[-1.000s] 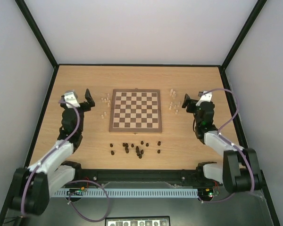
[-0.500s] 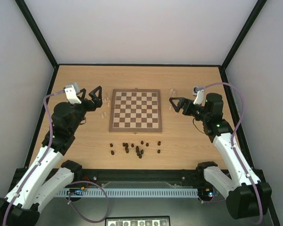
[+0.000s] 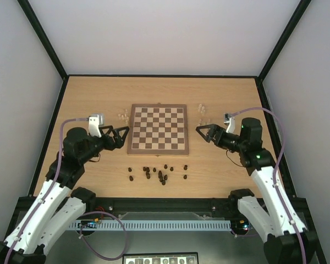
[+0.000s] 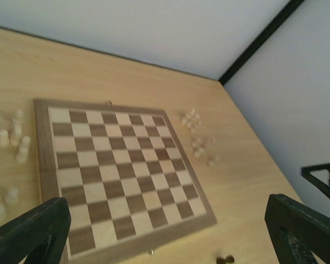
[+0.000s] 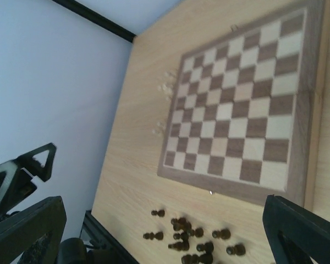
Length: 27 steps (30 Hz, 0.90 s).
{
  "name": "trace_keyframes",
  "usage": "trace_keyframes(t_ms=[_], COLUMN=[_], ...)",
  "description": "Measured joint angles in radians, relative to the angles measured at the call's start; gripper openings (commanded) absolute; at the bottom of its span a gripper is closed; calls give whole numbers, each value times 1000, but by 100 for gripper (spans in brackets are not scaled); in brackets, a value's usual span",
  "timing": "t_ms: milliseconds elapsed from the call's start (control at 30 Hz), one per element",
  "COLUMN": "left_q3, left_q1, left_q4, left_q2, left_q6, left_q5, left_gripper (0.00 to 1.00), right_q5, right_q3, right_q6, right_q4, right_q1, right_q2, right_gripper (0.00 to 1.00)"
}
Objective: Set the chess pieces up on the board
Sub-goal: Pick up the chess piece at the center of the board.
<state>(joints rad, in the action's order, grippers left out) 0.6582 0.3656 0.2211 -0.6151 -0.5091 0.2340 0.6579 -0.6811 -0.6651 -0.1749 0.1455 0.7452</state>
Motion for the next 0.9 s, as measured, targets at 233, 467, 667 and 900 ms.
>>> trace_keyframes(t_ms=[233, 467, 667, 900], left_q3=[3, 16, 15, 79], left_q1=[1, 1, 1, 1], left_q4=[89, 99, 94, 72], left_q2=[48, -45, -107, -208], left_q6=[0, -27, -77, -79], left_q5=[56, 61, 10, 2], left_gripper=[100, 99, 100, 100], right_q5=[-44, -266, -563, -905], right_q3=[-8, -8, -33, -177], right_q6=[58, 120, 123, 138], right_q4=[-121, -150, -150, -165], right_q1=[63, 261, 482, 629], right_q2=[74, 106, 268, 508], right_gripper=[99, 100, 96, 66])
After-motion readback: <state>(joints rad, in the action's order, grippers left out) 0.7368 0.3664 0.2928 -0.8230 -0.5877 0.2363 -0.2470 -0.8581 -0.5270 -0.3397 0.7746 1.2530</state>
